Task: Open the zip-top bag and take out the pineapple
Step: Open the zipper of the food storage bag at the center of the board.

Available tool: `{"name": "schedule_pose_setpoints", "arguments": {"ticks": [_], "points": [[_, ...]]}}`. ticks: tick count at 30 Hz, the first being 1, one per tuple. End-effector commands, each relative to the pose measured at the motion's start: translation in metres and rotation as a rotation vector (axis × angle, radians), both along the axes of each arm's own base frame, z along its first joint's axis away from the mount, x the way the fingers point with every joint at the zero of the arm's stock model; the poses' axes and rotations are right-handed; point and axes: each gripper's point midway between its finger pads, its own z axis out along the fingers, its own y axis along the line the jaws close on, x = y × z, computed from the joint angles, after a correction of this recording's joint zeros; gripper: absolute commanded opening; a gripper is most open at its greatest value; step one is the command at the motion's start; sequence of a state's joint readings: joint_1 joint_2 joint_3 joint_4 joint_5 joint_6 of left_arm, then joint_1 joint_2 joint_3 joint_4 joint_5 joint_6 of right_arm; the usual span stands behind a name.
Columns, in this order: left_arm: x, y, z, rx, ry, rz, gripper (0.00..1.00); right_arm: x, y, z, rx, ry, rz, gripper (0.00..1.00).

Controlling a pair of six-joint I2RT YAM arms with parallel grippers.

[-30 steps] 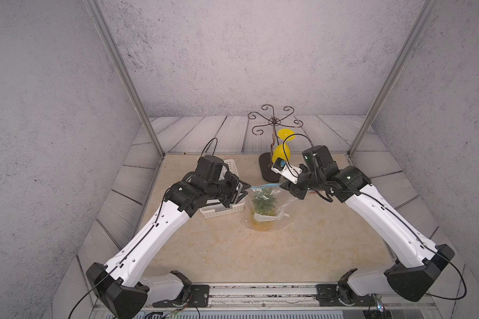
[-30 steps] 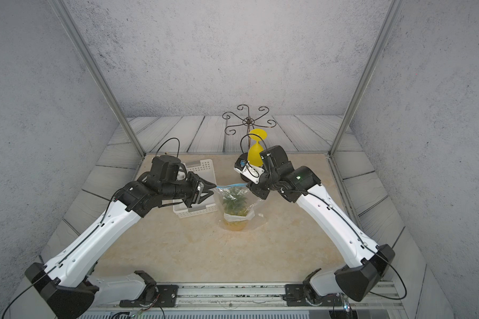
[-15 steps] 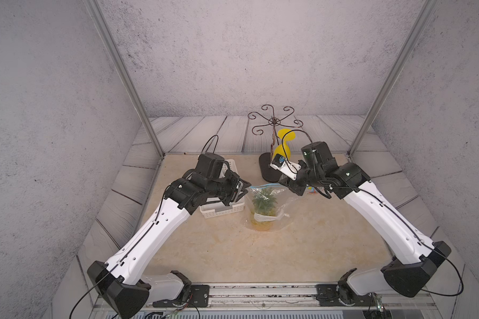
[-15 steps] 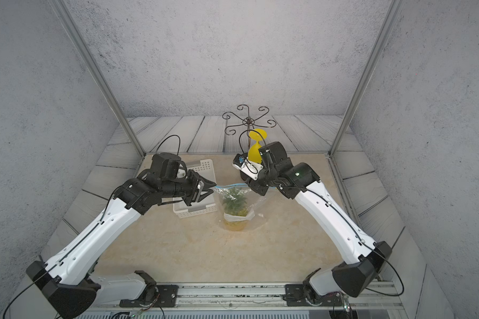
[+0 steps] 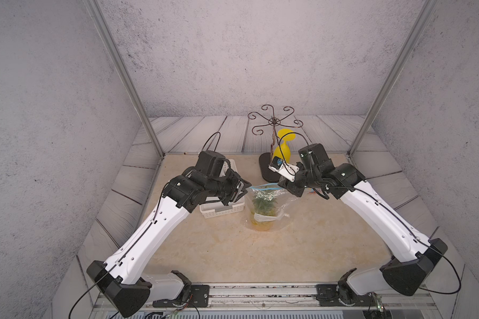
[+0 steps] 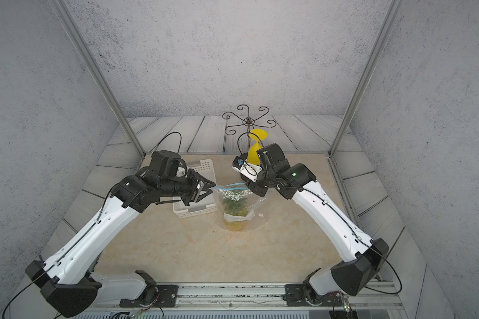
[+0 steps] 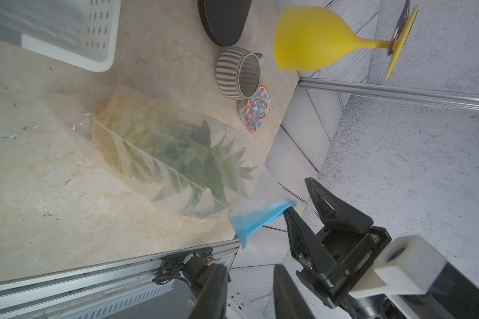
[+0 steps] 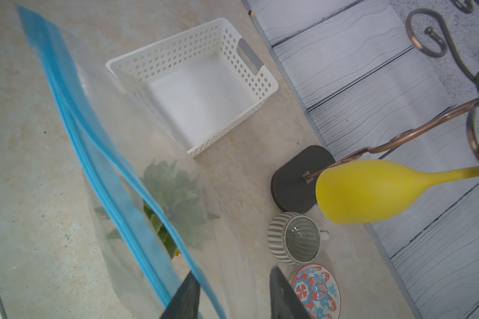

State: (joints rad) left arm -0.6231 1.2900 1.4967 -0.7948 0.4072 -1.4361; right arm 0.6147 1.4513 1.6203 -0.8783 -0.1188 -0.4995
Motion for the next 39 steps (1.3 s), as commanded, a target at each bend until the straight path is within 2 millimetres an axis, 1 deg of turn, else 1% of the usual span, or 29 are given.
{"name": "schedule_pose_setpoints", "arguments": {"ticks": [1, 2, 3, 6, 8, 11, 15, 18, 20, 22, 24, 26, 30, 32, 35, 39], "points": [[-0.009, 0.002, 0.004, 0.035, -0.021, -0.034, 0.32, 0.004, -0.001, -0.017, -0.04, 0.03, -0.004, 0.42], [-0.011, 0.002, 0.003, 0.046, -0.022, -0.043, 0.32, 0.003, 0.0, -0.018, -0.038, 0.036, -0.002, 0.38], [-0.014, 0.002, 0.002, 0.06, -0.023, -0.055, 0.33, 0.001, 0.001, -0.016, -0.028, 0.045, 0.001, 0.31], [-0.018, -0.004, 0.003, 0.071, -0.04, -0.083, 0.33, -0.007, 0.005, -0.008, 0.026, 0.092, -0.004, 0.06], [-0.02, -0.011, 0.006, 0.079, -0.054, -0.105, 0.34, -0.012, 0.006, -0.002, 0.063, 0.131, -0.036, 0.0], [-0.024, -0.021, 0.008, 0.108, -0.077, -0.136, 0.35, -0.023, 0.009, 0.007, 0.114, 0.204, -0.064, 0.0], [-0.022, -0.033, 0.007, 0.1, -0.085, -0.143, 0.37, -0.032, 0.008, 0.014, 0.165, 0.329, -0.175, 0.0], [-0.021, -0.039, 0.006, 0.101, -0.078, -0.154, 0.37, -0.036, 0.005, 0.014, 0.176, 0.392, -0.242, 0.0], [-0.023, -0.042, 0.005, 0.101, -0.064, -0.163, 0.37, -0.034, 0.003, 0.015, 0.189, 0.399, -0.278, 0.0], [-0.027, -0.038, 0.004, 0.128, -0.053, -0.161, 0.36, -0.032, 0.001, 0.015, 0.189, 0.394, -0.308, 0.0], [-0.028, -0.026, 0.008, 0.178, -0.079, -0.143, 0.37, -0.028, -0.002, 0.015, 0.18, 0.383, -0.332, 0.0], [-0.03, -0.016, 0.009, 0.226, -0.096, -0.145, 0.39, -0.026, -0.003, 0.016, 0.179, 0.378, -0.347, 0.0], [-0.034, -0.009, 0.001, 0.304, -0.088, -0.185, 0.43, -0.025, -0.001, 0.019, 0.202, 0.386, -0.361, 0.0], [-0.028, -0.012, 0.003, 0.325, -0.112, -0.196, 0.44, -0.026, 0.0, 0.02, 0.214, 0.399, -0.366, 0.0], [-0.016, -0.025, 0.004, 0.355, -0.141, -0.223, 0.44, -0.026, 0.001, 0.02, 0.229, 0.411, -0.375, 0.0], [-0.007, -0.038, -0.009, 0.415, -0.146, -0.254, 0.45, -0.028, 0.003, 0.022, 0.241, 0.419, -0.367, 0.0]]}}
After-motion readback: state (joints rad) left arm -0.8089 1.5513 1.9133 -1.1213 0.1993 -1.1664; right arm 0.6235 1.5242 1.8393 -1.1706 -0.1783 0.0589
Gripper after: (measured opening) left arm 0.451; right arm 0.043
